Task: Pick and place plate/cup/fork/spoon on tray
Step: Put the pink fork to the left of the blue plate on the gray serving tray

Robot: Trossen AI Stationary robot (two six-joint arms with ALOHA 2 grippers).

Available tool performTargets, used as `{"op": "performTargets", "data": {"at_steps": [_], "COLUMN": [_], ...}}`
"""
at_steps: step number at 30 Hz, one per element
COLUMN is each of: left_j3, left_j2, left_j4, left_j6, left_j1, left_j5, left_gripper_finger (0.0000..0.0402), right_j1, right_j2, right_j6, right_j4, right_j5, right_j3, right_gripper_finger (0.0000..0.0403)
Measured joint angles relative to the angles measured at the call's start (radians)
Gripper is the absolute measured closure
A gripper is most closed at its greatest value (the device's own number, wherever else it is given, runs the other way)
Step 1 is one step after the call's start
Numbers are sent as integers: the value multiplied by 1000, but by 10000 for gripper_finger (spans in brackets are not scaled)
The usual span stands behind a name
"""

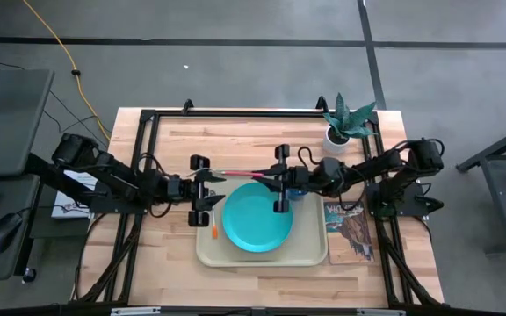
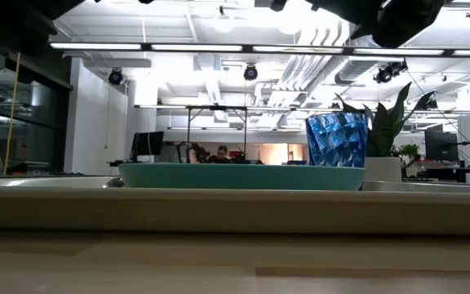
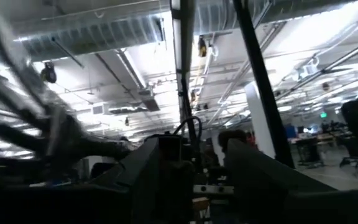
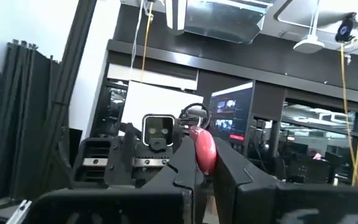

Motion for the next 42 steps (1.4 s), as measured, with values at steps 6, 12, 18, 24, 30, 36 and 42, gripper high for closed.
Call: {"op": "performTargets", "data": {"at_steps": [6, 12, 18, 24, 30, 36, 42], "left_j3": [0, 0, 6, 64, 89, 89, 89], "left_j2": [0, 0, 0, 14, 53, 57, 54], "left_j4": [0, 0, 0, -18, -33, -38, -38], "left_j6": [3, -5, -14, -54, -59, -58, -57], "left_j1": [1, 2, 2, 2, 1, 1, -13], "left_j5": [-18, -25, -25, -6, -2, -34, -40], "left_gripper_finger": [229, 229, 229, 229, 229, 230, 274], "right_j1": [23, 28, 28, 27, 28, 27, 28], "right_j2": [0, 0, 0, 2, 2, 2, 2], "right_j6": [-36, -55, -25, -25, -23, -25, -30], "right_j4": [23, 80, 34, 20, 23, 26, 21], "right_j5": [-5, -28, -59, -57, -56, -57, -48], "right_j3": [0, 0, -1, -1, -1, -1, -1], "right_gripper_finger": [394, 394, 393, 393, 393, 393, 393]}}
